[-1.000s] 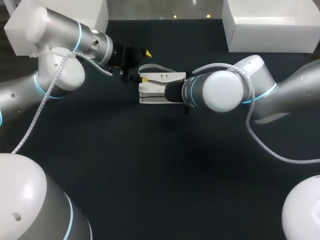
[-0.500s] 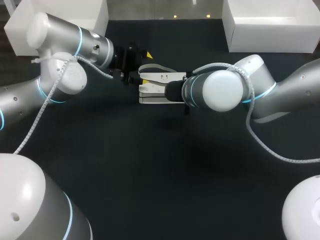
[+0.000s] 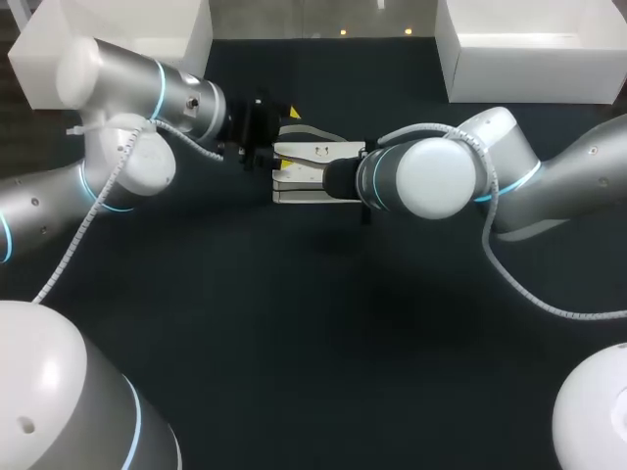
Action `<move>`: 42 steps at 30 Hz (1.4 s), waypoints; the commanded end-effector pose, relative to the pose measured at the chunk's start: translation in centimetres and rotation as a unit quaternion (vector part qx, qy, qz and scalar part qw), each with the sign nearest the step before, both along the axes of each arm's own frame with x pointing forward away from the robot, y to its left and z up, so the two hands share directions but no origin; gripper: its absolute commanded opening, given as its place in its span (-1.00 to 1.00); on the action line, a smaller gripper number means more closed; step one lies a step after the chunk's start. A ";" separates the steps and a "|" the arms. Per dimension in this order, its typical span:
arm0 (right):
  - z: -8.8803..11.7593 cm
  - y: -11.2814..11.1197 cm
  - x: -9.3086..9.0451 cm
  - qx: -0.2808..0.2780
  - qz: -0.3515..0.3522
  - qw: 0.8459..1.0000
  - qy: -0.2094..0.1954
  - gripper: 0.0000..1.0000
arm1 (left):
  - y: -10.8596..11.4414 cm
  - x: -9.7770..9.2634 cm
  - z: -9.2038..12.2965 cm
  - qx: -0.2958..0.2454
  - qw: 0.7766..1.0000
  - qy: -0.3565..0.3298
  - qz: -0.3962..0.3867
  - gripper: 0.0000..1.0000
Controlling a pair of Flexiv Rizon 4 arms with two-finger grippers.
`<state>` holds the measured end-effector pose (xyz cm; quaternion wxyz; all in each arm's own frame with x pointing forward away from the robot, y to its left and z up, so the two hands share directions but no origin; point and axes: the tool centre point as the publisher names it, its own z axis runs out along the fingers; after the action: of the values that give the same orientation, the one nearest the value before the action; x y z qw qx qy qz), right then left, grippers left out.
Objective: Pick up the bag, open it, inspect its contents, close it, and place it on the opposite side
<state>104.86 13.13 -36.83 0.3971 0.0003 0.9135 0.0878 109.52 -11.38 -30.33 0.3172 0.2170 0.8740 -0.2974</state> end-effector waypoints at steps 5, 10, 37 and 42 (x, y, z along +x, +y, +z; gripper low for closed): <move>-0.5 -0.2 -0.1 0.014 -0.020 0.989 -0.148 -1.00 | -0.4 0.0 -1.5 -0.005 1.000 0.006 -0.020 -0.16; -0.5 -0.2 -0.1 0.014 -0.020 0.989 -0.148 -1.00 | -1.0 0.1 -2.3 0.002 1.000 0.010 -0.025 -0.22; -0.5 -0.2 -0.1 0.014 -0.020 0.989 -0.148 -1.00 | -2.4 1.6 -4.3 0.026 0.999 0.006 -0.020 -0.33; -0.5 -0.2 -0.1 0.014 -0.020 0.989 -0.148 -1.00 | -2.5 1.8 -4.7 0.030 0.999 0.007 -0.019 -0.44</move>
<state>104.88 13.14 -36.84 0.3973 0.0006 0.9135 0.0876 110.97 -13.58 -34.62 0.2977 0.2416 0.8806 -0.2786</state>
